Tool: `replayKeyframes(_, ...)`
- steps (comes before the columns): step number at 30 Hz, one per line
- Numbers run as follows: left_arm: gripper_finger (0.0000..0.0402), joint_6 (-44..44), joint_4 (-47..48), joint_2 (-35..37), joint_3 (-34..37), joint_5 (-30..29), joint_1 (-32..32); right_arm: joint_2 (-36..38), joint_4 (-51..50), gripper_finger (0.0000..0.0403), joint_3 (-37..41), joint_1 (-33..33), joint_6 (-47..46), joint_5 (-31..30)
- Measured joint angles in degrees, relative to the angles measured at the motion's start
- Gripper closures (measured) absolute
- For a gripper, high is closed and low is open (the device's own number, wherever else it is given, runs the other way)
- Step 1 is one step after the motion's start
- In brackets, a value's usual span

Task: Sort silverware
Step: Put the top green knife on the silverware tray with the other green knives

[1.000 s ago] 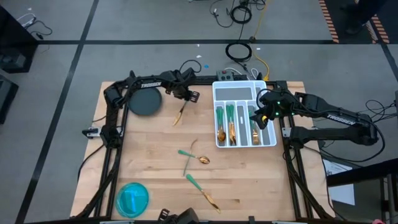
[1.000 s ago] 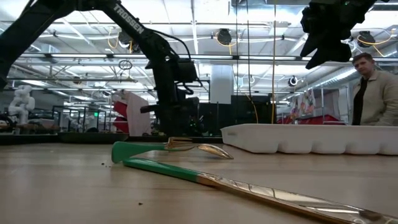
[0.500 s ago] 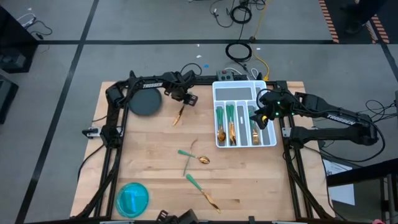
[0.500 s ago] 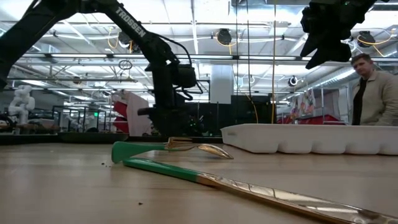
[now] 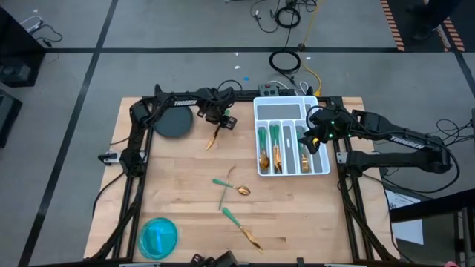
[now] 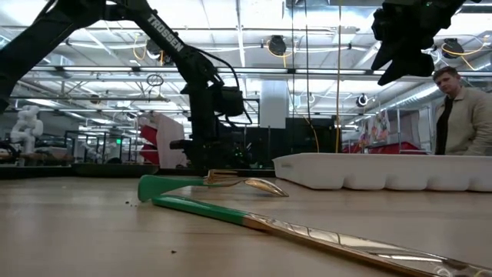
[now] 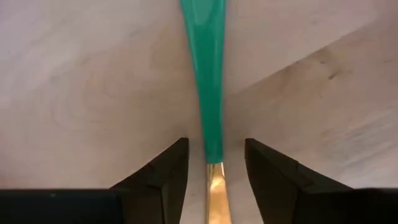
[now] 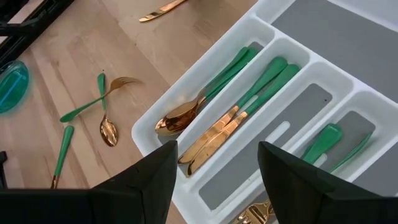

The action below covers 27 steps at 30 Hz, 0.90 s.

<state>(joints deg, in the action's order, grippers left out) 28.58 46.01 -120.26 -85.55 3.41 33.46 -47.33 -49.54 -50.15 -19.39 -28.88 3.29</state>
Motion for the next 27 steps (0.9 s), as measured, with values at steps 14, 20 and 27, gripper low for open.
replayKeyframes(14,0.0300,0.8,3.5,-3.6,-0.7,1.7,-0.6,0.0,0.0,0.0188,0.0,0.0,-0.2,0.0)
replayKeyframes(20,0.0384,-0.3,3.8,-3.6,-0.6,4.1,0.4,0.0,0.0,0.0188,0.0,0.0,-0.2,0.0)
replayKeyframes(27,0.0388,-0.5,4.1,-3.6,-0.9,4.7,0.5,0.0,0.0,0.0188,0.0,0.0,-0.2,0.0)
